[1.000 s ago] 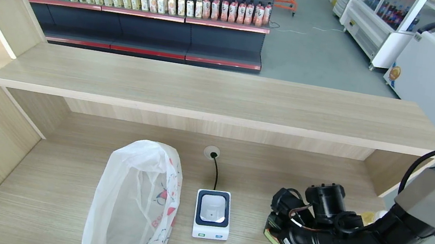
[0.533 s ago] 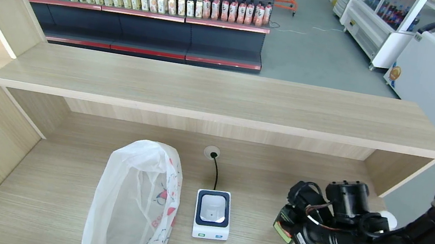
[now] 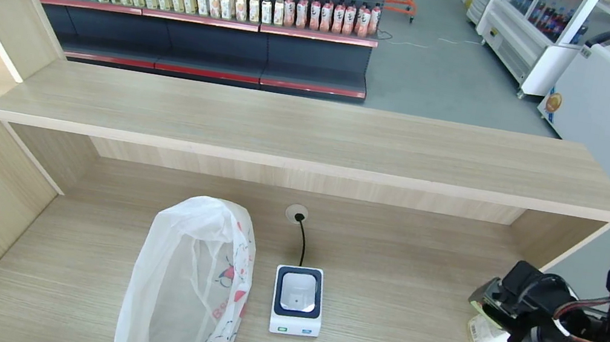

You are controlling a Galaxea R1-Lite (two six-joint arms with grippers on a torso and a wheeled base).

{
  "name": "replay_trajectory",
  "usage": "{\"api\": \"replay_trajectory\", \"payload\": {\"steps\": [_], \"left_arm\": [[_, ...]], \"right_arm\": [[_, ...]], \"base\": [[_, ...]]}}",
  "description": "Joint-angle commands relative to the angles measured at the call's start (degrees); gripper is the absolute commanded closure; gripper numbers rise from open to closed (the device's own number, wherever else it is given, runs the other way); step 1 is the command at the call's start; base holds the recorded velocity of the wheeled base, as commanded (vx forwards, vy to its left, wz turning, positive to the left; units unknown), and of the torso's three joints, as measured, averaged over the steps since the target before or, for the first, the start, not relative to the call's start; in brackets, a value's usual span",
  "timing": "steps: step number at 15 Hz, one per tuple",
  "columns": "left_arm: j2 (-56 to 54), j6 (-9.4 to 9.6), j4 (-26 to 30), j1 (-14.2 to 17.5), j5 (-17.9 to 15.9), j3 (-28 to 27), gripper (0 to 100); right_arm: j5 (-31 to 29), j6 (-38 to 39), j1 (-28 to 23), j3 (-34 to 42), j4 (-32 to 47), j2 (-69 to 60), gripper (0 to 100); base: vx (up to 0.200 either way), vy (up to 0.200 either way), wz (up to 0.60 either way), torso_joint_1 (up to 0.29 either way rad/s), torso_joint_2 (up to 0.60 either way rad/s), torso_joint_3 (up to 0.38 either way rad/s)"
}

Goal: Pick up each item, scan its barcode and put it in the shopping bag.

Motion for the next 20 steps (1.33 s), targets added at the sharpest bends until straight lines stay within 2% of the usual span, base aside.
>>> {"api": "replay_trajectory", "payload": {"steps": [1, 3, 5, 7, 8, 10, 11, 12, 13, 15, 18, 20], "left_arm": [[0.0, -0.02, 0.0, 0.0, 0.0, 0.0, 0], [0.0, -0.02, 0.0, 0.0, 0.0, 0.0, 0], [0.0, -0.02, 0.0, 0.0, 0.0, 0.0, 0], [0.0, -0.02, 0.0, 0.0, 0.0, 0.0, 0], [0.0, -0.02, 0.0, 0.0, 0.0, 0.0, 0], [0.0, -0.02, 0.0, 0.0, 0.0, 0.0, 0], [0.0, -0.02, 0.0, 0.0, 0.0, 0.0, 0], [0.0, -0.02, 0.0, 0.0, 0.0, 0.0, 0], [0.0, -0.02, 0.0, 0.0, 0.0, 0.0, 0], [0.0, -0.02, 0.0, 0.0, 0.0, 0.0, 0], [0.0, -0.02, 0.0, 0.0, 0.0, 0.0, 0], [0.0, -0.02, 0.0, 0.0, 0.0, 0.0, 0]], "right_arm": [[9.5, -7.2, -1.8, 0.6, -2.0, -5.3, 100], [25.3, -24.2, -4.3, 0.6, -3.2, -4.7, 100], [41.5, -45.1, -5.3, 0.6, -2.5, -3.1, 100], [53.1, -64.6, -4.2, 0.6, 0.4, -0.2, 100], [57.0, -73.9, -1.7, 0.7, 5.8, 1.4, 100], [57.3, -88.6, 0.0, -0.2, 17.7, 3.4, 100], [57.3, -94.4, 2.9, 0.0, 20.2, 4.2, 100], [57.3, -96.4, 4.5, 0.0, 20.6, 4.3, 100], [57.3, -100.0, 9.2, -0.6, 20.5, 6.4, 100], [57.3, -102.7, 13.7, -1.5, 19.6, 8.5, 100], [57.3, -105.8, 15.9, -2.1, 14.0, 9.9, 100], [57.5, -106.2, 22.0, -6.7, 12.8, 12.5, 100]], "base": [[0.000, 0.000, 0.00, 0.000, 0.00, 0.000], [0.000, 0.000, 0.00, 0.000, 0.00, 0.000], [0.000, 0.000, 0.00, 0.000, 0.00, 0.000], [0.000, 0.000, 0.00, 0.000, 0.00, 0.000], [0.000, 0.000, 0.00, 0.000, 0.00, 0.000], [0.000, 0.000, 0.00, 0.000, 0.00, 0.000], [0.000, 0.000, 0.00, 0.000, 0.00, 0.000], [0.000, 0.000, 0.00, 0.000, 0.00, 0.000], [0.000, 0.000, 0.00, 0.000, 0.00, 0.000], [0.000, 0.000, 0.00, 0.000, 0.00, 0.000], [0.000, 0.000, 0.00, 0.000, 0.00, 0.000], [0.000, 0.000, 0.00, 0.000, 0.00, 0.000]]}}
